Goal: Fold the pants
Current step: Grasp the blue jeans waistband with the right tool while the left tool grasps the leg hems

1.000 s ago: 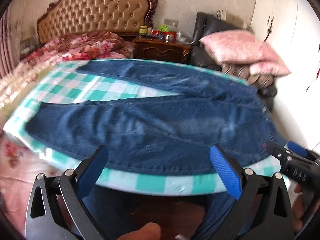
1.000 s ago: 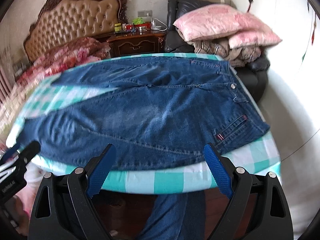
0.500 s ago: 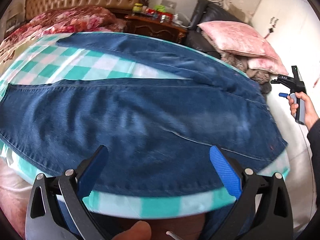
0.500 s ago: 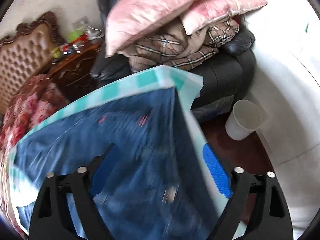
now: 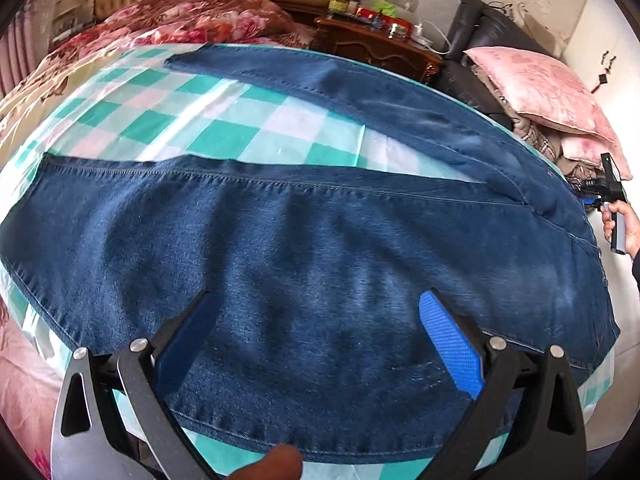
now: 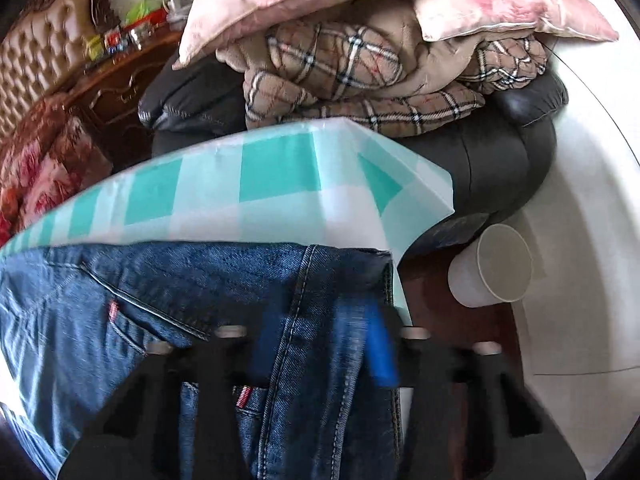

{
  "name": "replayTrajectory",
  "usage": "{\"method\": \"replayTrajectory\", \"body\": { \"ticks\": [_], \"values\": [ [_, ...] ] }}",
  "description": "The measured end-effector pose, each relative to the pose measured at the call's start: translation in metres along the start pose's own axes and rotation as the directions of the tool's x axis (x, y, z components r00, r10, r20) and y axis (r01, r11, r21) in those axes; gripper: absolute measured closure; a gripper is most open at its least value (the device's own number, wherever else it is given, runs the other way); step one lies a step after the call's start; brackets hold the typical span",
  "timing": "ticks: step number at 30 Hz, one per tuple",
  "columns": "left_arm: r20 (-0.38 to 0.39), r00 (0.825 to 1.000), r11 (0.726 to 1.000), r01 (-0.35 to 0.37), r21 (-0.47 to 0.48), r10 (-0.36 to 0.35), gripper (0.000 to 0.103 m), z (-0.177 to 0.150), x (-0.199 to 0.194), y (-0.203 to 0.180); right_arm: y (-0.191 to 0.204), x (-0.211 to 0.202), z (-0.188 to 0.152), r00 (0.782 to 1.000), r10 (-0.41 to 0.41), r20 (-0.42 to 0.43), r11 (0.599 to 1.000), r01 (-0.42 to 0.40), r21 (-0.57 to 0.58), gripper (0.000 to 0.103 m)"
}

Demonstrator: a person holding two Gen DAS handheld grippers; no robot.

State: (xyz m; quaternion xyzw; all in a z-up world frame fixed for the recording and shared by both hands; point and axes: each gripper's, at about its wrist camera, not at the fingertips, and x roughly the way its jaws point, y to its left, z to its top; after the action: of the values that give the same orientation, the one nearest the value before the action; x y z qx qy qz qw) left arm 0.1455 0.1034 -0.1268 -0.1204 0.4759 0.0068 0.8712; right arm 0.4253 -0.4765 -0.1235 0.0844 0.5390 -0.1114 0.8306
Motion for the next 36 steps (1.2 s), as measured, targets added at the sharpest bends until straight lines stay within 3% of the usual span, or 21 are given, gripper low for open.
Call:
{"method": "replayTrajectory", "body": {
  "ticks": [2,5,8,10,12,14,17,18,20,22,26,28,30,33,36],
  "values": [
    [0.002,1.0,1.0,-0.001,-0.011,0.001,0.002,0.001,-0.001,0.002,0.001,-0.004,0.001,1.0,0.001,0.02,1.0,0.0,-0.014,0.096],
    [0.009,1.0,1.0,0.0,-0.02,0.0,0.002,0.001,-0.007,0.002,0.007,-0.019,0.0,0.999,-0.003,0.052,0.999,0.006,-0.052,0.096],
    [0.033,0.999,1.0,0.002,-0.023,-0.001,0.002,0.0,-0.022,0.0,0.018,-0.066,-0.009,0.986,0.04,0.162,0.996,-0.026,-0.085,0.097],
    [0.059,0.998,1.0,0.004,-0.019,-0.003,0.002,0.0,-0.034,-0.002,0.031,-0.117,-0.03,0.96,0.118,0.255,0.986,-0.083,-0.144,0.097],
    [0.08,0.997,1.0,0.011,-0.02,-0.009,0.002,0.0,-0.045,-0.005,0.042,-0.169,-0.063,0.92,0.216,0.328,0.967,-0.156,-0.202,0.097],
    [0.098,0.995,1.0,0.024,-0.02,-0.022,0.002,-0.001,-0.055,-0.008,0.047,-0.223,-0.117,0.863,0.325,0.385,0.934,-0.23,-0.274,0.097],
    [0.118,0.992,0.999,0.043,-0.001,-0.042,0.002,-0.004,-0.065,-0.015,0.048,-0.267,-0.207,0.811,0.446,0.379,0.876,-0.308,-0.371,0.097],
    [0.119,0.992,0.999,0.053,0.002,-0.052,0.002,-0.006,-0.067,-0.016,0.048,-0.272,-0.23,0.804,0.471,0.362,0.86,-0.329,-0.389,0.097],
    [0.117,0.991,0.997,0.071,0.001,-0.07,0.002,-0.007,-0.069,-0.016,0.036,-0.27,-0.284,0.8,0.518,0.301,0.832,-0.391,-0.393,0.097],
    [0.108,0.99,0.996,0.094,-0.005,-0.093,0.002,-0.005,-0.067,-0.015,0.021,-0.251,-0.325,0.82,0.521,0.239,0.835,-0.43,-0.344,0.097],
    [0.078,0.984,0.985,0.164,-0.054,-0.159,0.002,0.022,-0.043,0.0,-0.005,-0.203,-0.362,0.857,0.492,0.152,0.866,-0.464,-0.186,0.097],
    [0.065,0.97,0.962,0.239,-0.131,-0.232,0.004,0.05,-0.02,0.017,-0.006,-0.198,-0.368,0.852,0.501,0.154,0.864,-0.481,-0.15,0.097],
    [0.058,0.952,0.93,0.305,-0.204,-0.3,0.024,0.077,0.003,0.034,-0.009,-0.196,-0.362,0.843,0.512,0.166,0.859,-0.499,-0.115,0.097],
    [0.091,0.905,0.826,0.416,-0.379,-0.415,0.044,0.129,0.052,0.072,-0.012,-0.192,-0.35,0.834,0.525,0.173,0.851,-0.521,-0.07,0.097],
    [0.105,0.897,0.779,0.426,-0.46,-0.429,0.054,0.174,0.09,0.094,-0.013,-0.192,-0.336,0.832,0.527,0.176,0.848,-0.527,-0.049,0.097]
  ]
}}
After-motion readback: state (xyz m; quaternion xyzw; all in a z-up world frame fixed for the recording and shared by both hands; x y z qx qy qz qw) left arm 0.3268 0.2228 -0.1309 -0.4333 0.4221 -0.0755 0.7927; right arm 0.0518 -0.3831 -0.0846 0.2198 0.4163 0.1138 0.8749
